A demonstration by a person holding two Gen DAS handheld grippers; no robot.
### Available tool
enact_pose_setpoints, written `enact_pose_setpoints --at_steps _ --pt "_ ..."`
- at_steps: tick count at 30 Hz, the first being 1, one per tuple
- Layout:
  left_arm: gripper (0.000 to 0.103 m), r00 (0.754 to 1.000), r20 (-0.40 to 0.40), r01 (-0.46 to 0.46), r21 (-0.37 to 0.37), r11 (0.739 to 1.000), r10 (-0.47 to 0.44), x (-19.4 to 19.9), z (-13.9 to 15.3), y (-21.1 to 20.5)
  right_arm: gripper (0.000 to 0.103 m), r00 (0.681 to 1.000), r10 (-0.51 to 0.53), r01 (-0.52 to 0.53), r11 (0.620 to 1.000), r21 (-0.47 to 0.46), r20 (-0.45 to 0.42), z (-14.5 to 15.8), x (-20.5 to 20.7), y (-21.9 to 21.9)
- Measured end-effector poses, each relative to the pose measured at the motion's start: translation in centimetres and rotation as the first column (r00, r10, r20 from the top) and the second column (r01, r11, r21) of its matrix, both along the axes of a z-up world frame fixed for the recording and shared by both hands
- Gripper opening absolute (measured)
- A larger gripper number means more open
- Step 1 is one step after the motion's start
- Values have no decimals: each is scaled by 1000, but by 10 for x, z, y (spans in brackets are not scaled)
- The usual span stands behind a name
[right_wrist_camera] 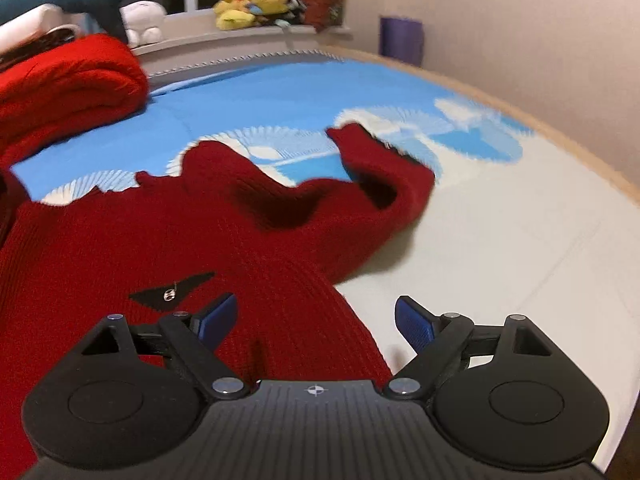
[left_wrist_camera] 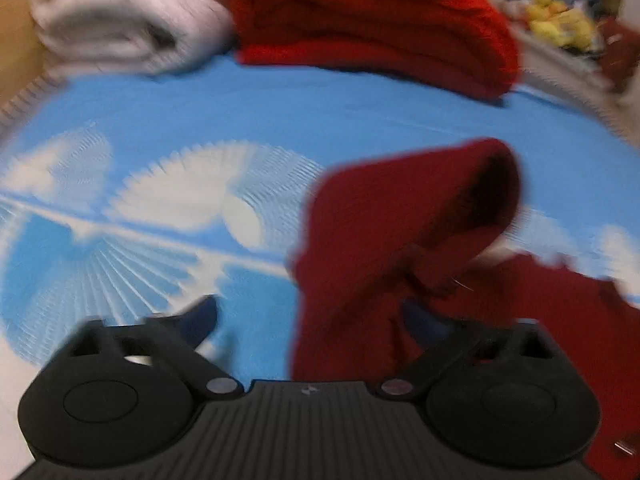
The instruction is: Fold small clothes
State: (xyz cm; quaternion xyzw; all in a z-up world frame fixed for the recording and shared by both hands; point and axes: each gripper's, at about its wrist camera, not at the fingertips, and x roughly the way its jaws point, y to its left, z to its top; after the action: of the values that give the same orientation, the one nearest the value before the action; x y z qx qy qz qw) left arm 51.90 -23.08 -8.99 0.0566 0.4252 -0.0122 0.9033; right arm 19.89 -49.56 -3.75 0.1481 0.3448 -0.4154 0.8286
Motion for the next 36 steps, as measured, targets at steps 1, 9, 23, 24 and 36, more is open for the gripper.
enact_pose_setpoints --at_steps 1,9,23,24,36 --pt "46 998 22 -61 74 995 60 3 -2 1 87 1000 2 -2 1000 -18 -2 -1 -2 -1" --pt "12 957 -86 -289 -189 939 277 17 -11 141 85 999 -36 37 998 -42 19 0 -11 -14" --pt "98 949 -38 -315 -144 938 313 -31 -11 277 85 998 -53 52 998 29 43 -5 -8 -12" --pt "98 956 -21 -292 -104 951 292 -29 -8 271 85 998 -43 42 999 25 43 -5 -6 -9" --pt "63 958 -54 -282 29 959 283 -2 -16 246 85 999 44 -45 998 -38 -16 -9 14 7"
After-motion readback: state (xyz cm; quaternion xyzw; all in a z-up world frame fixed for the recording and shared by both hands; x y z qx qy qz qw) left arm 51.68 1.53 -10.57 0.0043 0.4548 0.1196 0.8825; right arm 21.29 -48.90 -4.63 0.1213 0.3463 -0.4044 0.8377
